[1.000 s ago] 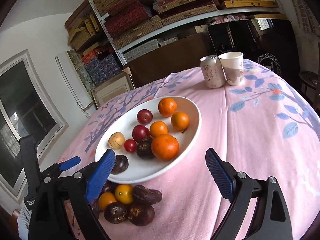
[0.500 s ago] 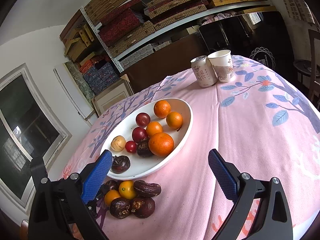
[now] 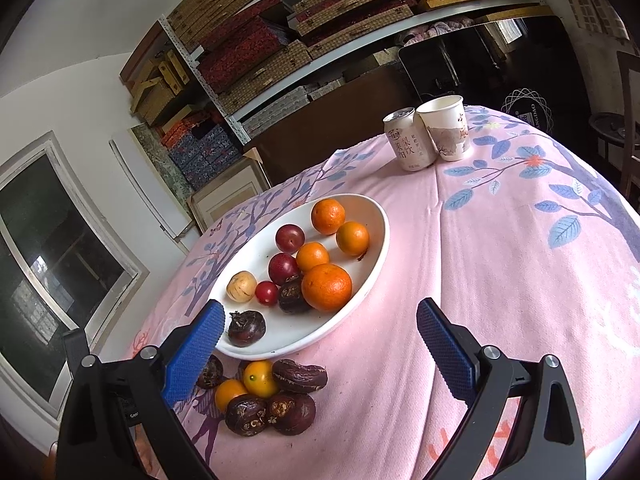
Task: Organize fruits
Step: 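Withdraw both open tools from the plate and hover over the pile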
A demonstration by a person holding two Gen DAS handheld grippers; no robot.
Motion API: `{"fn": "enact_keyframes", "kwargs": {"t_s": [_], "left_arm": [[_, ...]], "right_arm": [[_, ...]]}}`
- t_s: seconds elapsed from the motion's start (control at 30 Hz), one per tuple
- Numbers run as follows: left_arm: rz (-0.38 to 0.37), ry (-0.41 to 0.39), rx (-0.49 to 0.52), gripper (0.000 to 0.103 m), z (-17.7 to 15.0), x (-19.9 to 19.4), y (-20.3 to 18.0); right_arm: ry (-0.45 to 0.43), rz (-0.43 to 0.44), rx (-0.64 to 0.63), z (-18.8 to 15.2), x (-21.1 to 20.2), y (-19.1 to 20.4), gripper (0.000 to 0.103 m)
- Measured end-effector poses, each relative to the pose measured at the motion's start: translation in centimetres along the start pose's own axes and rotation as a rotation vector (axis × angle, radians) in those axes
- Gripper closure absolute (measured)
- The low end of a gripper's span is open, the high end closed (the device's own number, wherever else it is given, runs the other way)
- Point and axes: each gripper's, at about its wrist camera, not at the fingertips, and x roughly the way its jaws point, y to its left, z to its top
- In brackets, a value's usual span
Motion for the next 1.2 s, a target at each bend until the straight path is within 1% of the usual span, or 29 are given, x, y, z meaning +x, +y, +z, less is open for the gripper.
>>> {"fn": "enact_keyframes", "kwargs": {"t_s": [0.07,0.1,0.17,0.23,0.33,0.37,0.43,0.53,0.57,0.67,0.7,0.8,0.87,0.93,0.97,1.0,1.03,1.13,1.2], "left_arm": [[-0.086,-0.032,-0.036,0.005,-0.2,-1.1,0.7],[-0.117,-0.057,-0.039,0.005,-0.3,-1.7,0.8],[-0.136,-0.095,-0.018,0.005,-0.4,-2.4,0.1],[-0.136,-0.083,0.032,0.005,-0.4,-2.1,-1.2],[-0.11,-0.057,0.113,0.005,-0.5,-1.5,-3.1],[-0.12,-0.062,0.125,0.005,-0.4,-1.4,-3.5],[-0.166,-0.066,0.13,0.005,0.2,-1.2,-4.2],[-0.201,-0.017,0.14,0.005,0.9,0.3,-5.5],[-0.198,-0.001,0.153,0.005,1.1,0.8,-6.1],[-0.135,0.006,0.181,0.005,1.5,1.9,-6.9],[-0.133,0.021,0.184,0.004,1.7,2.4,-6.9],[-0.207,0.076,0.135,0.004,2.0,3.2,-5.9],[-0.22,0.082,0.169,0.004,1.6,2.7,-5.5],[-0.159,0.051,0.252,0.004,0.6,1.6,-5.3],[-0.114,0.043,0.284,0.004,0.0,1.3,-5.2],[-0.019,0.052,0.306,0.004,-0.8,1.6,-4.9],[0.04,0.064,0.304,0.004,-1.0,1.8,-4.6],[-0.035,-0.03,0.235,0.004,-0.6,-0.4,-3.2],[-0.074,-0.026,0.226,0.004,-0.5,-0.4,-3.2]], "right_arm": [[0.001,0.005,-0.007,-0.1,0.0,0.2,0.006],[0.0,0.005,-0.013,-0.1,0.0,0.3,0.006],[-0.001,0.001,-0.018,-0.1,0.0,0.4,0.006],[0.0,-0.005,-0.013,-0.2,0.0,0.3,0.006],[0.003,-0.011,-0.008,-0.2,0.1,0.2,0.006],[0.004,-0.01,-0.009,-0.2,0.1,0.2,0.006],[0.012,-0.011,-0.013,-0.3,0.3,0.2,0.006],[0.025,-0.018,-0.023,-0.4,0.6,0.2,0.006],[0.026,-0.019,-0.024,-0.4,0.6,0.2,0.006],[0.027,-0.018,-0.022,-0.4,0.6,0.2,0.006],[0.028,-0.018,-0.022,-0.4,0.6,0.2,0.006],[0.034,-0.018,-0.024,-0.6,0.8,0.3,0.005],[0.035,-0.019,-0.024,-0.7,0.8,0.3,0.005],[0.033,-0.019,-0.021,-0.7,0.8,0.3,0.005],[0.032,-0.019,-0.019,-0.8,0.8,0.3,0.005],[0.032,-0.018,-0.017,-0.7,0.8,0.3,0.005],[0.032,-0.017,-0.017,-0.7,0.8,0.3,0.005],[0.029,-0.012,-0.024,-0.7,0.6,0.4,0.005],[0.025,-0.013,-0.028,-0.7,0.6,0.5,0.005]]}}
